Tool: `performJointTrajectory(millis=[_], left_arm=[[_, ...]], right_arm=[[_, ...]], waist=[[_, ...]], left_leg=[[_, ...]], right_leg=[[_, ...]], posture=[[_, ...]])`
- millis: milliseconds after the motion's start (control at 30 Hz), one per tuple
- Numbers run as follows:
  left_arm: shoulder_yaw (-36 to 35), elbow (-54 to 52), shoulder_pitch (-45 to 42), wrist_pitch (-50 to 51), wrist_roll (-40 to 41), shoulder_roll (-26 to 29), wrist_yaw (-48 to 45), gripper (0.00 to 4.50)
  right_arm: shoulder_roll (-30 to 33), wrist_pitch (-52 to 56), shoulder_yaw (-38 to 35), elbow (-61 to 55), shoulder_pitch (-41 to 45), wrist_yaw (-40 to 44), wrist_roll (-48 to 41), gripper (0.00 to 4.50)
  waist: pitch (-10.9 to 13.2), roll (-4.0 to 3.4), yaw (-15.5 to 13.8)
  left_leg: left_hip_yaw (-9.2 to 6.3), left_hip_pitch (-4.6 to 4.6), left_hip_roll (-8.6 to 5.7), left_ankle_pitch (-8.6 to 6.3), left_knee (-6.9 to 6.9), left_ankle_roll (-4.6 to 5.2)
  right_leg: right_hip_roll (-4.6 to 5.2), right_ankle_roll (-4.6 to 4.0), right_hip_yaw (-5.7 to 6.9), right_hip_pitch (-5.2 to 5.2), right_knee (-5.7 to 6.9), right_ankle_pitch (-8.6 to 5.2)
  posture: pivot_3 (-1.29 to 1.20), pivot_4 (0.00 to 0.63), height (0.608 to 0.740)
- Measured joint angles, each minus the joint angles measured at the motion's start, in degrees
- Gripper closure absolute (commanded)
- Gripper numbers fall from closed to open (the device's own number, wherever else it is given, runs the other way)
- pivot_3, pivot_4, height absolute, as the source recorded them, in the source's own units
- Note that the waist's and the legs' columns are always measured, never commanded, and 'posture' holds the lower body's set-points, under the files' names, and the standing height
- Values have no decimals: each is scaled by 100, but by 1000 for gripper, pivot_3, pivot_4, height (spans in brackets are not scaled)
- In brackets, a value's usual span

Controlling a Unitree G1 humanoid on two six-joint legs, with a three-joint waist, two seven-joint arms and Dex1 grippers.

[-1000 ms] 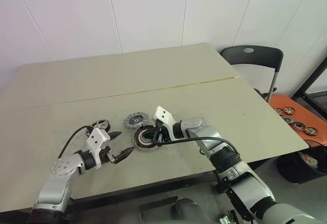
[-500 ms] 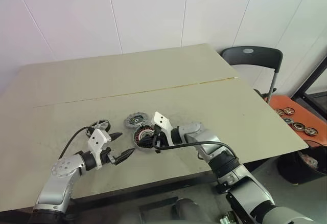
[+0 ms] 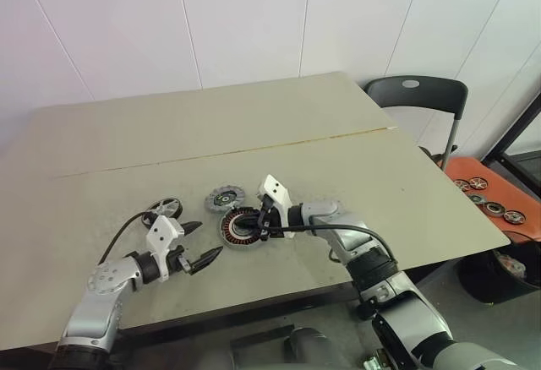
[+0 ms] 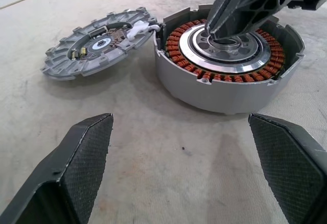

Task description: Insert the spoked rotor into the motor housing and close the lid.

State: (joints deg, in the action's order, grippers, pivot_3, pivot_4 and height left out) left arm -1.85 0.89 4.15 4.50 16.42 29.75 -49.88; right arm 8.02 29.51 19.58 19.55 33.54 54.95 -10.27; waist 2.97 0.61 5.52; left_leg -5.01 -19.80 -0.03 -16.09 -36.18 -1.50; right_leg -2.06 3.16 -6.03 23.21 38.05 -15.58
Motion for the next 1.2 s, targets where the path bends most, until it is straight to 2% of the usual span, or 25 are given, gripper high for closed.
performJointTrajectory(millis=[267,467,567,900,1200], left_arm=[[11,128,-9,-105,-18,-5,11,0],[28,122,-9,-107,-18,-5,31,0],[28,118,8,-101,-18,-3,39,0],[33,52,-5,-86,-18,-2,89,0],[72,52,-57,0,-26,-1,97,0]], right_arm=[[254,-200,388,56,131,165,345,4477],[223,-695,651,182,241,-175,752,4477],[257,-846,650,352,366,-303,930,4477],[525,-859,634,273,336,81,1035,4477],[-131,-861,27,500,113,-266,654,4477]], waist=[[-2,1,-1],[-11,-7,8],[-26,-3,-4],[-59,-14,3],[-48,-21,28]], left_leg=[[1,37,-1,0,1,0],[1,54,0,0,-4,0],[2,57,-2,0,-6,0],[1,73,-1,0,-1,0],[2,30,3,0,8,0]], right_leg=[[0,-3,-1,-38,-2,-4],[-1,-22,-2,-54,-1,-15],[1,-22,-1,-61,-2,-15],[-1,-23,-2,-73,-6,-17],[-6,-17,-4,-25,-3,-13]], posture=[[0,0,740],[0,0,740],[0,0,740],[0,0,740],[0,0,740]])
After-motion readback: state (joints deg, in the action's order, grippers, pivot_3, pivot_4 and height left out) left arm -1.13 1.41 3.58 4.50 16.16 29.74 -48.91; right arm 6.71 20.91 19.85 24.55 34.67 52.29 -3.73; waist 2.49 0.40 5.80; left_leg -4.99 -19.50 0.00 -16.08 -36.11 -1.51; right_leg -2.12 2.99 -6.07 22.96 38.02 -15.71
